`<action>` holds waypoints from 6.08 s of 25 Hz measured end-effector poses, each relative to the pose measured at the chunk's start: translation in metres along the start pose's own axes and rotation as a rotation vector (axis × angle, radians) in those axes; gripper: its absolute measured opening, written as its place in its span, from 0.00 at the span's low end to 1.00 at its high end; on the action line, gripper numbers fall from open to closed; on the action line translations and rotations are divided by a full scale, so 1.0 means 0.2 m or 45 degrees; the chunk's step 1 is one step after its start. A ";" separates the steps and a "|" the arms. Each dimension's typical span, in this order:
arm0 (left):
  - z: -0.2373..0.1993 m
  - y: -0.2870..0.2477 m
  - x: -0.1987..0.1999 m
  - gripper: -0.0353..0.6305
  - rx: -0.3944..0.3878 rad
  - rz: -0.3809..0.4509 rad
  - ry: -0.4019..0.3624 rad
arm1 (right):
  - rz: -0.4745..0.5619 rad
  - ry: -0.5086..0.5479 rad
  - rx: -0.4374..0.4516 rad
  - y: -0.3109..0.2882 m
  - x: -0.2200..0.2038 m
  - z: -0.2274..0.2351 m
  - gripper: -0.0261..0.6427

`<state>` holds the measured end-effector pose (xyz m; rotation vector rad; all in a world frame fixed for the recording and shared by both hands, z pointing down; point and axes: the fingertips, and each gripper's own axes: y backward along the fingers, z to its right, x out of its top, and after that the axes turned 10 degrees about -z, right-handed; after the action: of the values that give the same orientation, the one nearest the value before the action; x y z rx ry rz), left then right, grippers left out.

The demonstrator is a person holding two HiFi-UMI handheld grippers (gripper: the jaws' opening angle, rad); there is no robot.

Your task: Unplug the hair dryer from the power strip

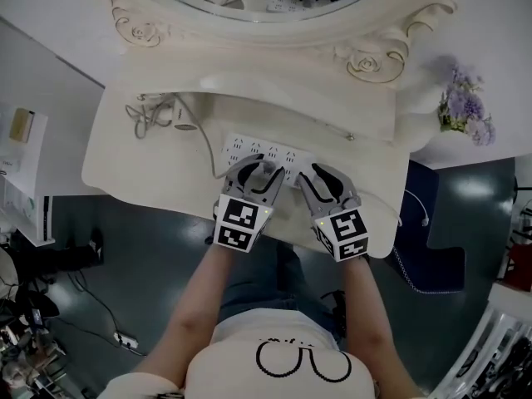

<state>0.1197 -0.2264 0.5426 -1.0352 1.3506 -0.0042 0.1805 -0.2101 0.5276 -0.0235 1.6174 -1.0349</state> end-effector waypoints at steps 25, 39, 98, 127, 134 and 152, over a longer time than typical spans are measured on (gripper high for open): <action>-0.03 -0.07 0.00 0.14 0.035 -0.016 0.133 | -0.147 0.132 0.070 -0.23 -0.06 -0.02 0.22; -0.02 -0.05 0.00 0.12 0.025 -0.094 0.062 | -0.117 0.149 0.051 -0.23 -0.06 -0.03 0.22; -0.20 0.07 0.34 0.13 -0.009 0.037 0.026 | -0.183 0.148 0.053 -0.23 -0.07 -0.04 0.22; -0.74 0.38 0.27 0.13 0.096 0.026 0.158 | -0.270 0.063 0.080 -0.21 0.09 -0.07 0.21; -0.78 0.27 0.06 0.13 0.060 -0.052 0.200 | -0.006 -0.054 -0.098 0.04 0.30 -0.04 0.21; -0.75 0.24 -0.32 0.37 0.128 -0.244 0.355 | 0.017 -0.041 -0.113 0.15 0.24 -0.21 0.11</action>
<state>-0.0422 -0.2538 0.5831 -1.1040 1.4787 -0.3678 0.1449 -0.1909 0.4697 -0.0887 1.6316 -0.9475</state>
